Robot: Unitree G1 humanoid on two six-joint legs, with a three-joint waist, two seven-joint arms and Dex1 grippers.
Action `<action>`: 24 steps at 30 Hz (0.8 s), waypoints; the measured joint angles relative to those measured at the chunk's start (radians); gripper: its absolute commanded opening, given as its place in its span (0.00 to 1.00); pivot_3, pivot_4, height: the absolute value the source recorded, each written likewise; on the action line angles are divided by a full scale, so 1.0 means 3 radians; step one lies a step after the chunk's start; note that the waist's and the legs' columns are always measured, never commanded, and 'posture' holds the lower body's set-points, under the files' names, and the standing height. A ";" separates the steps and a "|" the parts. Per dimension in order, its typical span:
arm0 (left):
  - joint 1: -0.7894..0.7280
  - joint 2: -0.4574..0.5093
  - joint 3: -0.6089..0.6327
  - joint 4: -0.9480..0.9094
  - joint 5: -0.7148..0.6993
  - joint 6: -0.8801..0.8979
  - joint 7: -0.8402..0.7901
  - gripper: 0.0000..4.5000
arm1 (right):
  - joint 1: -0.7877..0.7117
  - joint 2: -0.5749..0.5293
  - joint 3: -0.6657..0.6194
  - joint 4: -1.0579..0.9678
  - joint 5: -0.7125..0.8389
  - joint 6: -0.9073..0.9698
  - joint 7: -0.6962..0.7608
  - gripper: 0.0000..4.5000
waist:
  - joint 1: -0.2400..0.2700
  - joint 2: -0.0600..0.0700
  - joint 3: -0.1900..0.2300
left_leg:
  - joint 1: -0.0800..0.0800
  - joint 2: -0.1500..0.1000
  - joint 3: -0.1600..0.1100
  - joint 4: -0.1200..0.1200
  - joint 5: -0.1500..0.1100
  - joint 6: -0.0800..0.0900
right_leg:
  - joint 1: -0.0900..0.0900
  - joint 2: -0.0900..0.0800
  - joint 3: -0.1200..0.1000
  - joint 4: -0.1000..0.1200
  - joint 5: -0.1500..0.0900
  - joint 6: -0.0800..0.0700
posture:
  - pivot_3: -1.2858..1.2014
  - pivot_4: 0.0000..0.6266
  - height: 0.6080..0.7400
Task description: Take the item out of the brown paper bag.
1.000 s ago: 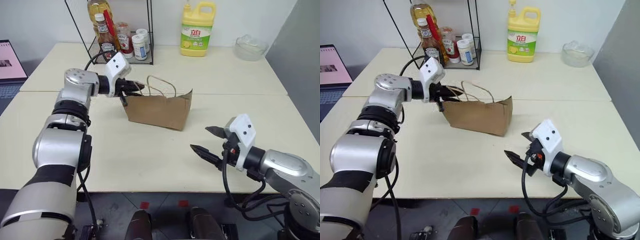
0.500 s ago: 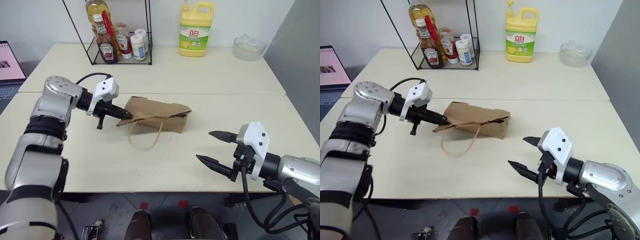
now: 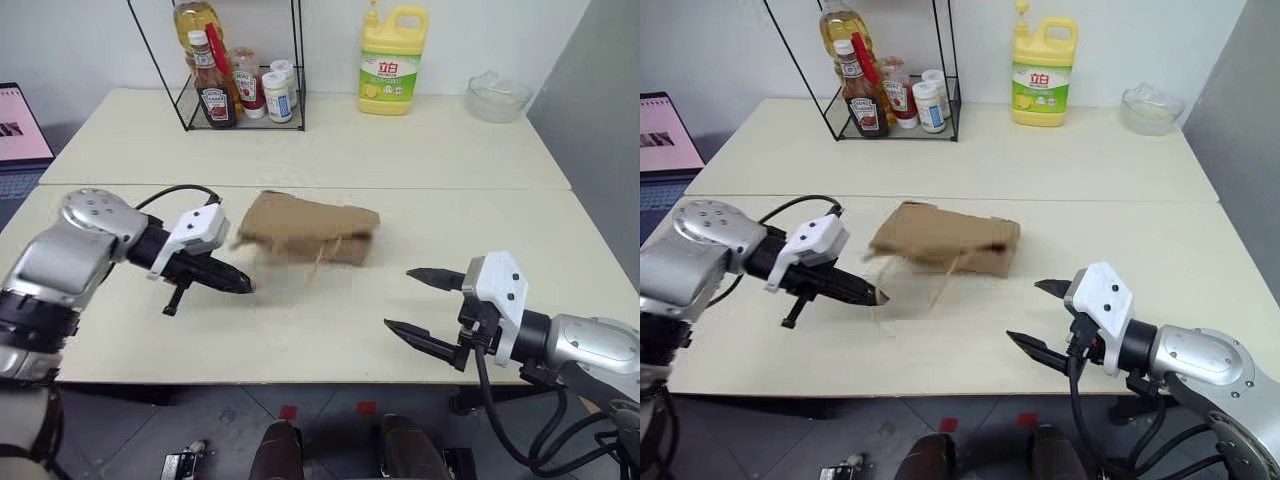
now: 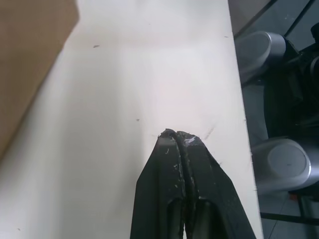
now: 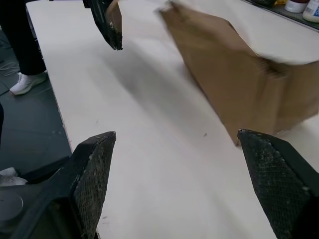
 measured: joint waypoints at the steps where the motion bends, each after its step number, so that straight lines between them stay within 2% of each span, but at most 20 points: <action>1: 0.0057 0.0010 0.0028 -0.0054 -0.0010 0.0042 0.0002 0.01 | -0.0010 -0.0009 0.0029 0.0015 0.0014 -0.0009 -0.0001 0.92 | 0.0001 0.0000 0.0000 | 0.0000 0.0000 0.0000 0.0000 0.0000 0.0000 | 0.0000 0.0000 0.0000 0.0001 0.0000 0.0000 | 0.52 0.24 1.00; 8: 0.0113 -0.0046 0.0267 -0.0194 -0.0122 0.0354 0.0141 0.01 | -0.0057 -0.0043 0.0094 0.0092 0.0024 -0.0108 -0.0001 0.92 | 0.0011 -0.0002 -0.0001 | 0.0000 0.0000 0.0000 0.0001 0.0001 0.0002 | 0.0000 0.0000 0.0000 0.0002 0.0000 0.0000 | 0.52 0.24 1.00; 11: -0.0445 -0.0422 0.0463 0.0117 -0.0284 0.0729 0.0490 0.01 | -0.0050 -0.0064 0.0129 0.0118 0.0024 -0.0131 -0.0004 0.92 | 0.0070 -0.0008 -0.0002 | 0.0000 -0.0001 -0.0003 0.0007 0.0002 0.0004 | 0.0001 0.0000 -0.0004 0.0007 0.0000 0.0001 | 0.52 0.24 1.00; 13: -0.0780 -0.0538 0.0599 0.0395 -0.0254 0.0760 0.0740 0.01 | -0.0032 -0.0067 0.0152 0.0116 0.0032 -0.0143 -0.0012 0.92 | 0.0066 -0.0012 -0.0004 | 0.0002 -0.0003 -0.0002 0.0007 0.0002 0.0004 | 0.0002 0.0001 -0.0001 0.0007 0.0000 0.0001 | 0.52 0.24 1.00; 17: -0.1325 -0.0921 0.0653 0.1334 0.0194 0.0142 0.1331 0.01 | -0.0025 -0.0070 0.0201 0.0120 0.0047 -0.0178 -0.0058 0.92 | 0.0066 -0.0012 -0.0005 | 0.0008 -0.0003 -0.0002 0.0005 0.0002 0.0005 | 0.0004 0.0000 -0.0001 0.0007 0.0000 0.0000 | 0.52 0.24 1.00; 24: -0.2011 -0.1455 0.0413 0.3371 0.1206 -0.1389 0.2517 0.01 | -0.0136 -0.0069 0.0277 0.0144 0.0048 -0.0199 -0.0188 0.92 | 0.0060 -0.0013 -0.0005 | 0.0006 -0.0005 -0.0002 0.0003 0.0002 0.0005 | 0.0003 0.0000 0.0000 0.0004 0.0000 0.0000 | 0.52 0.24 1.00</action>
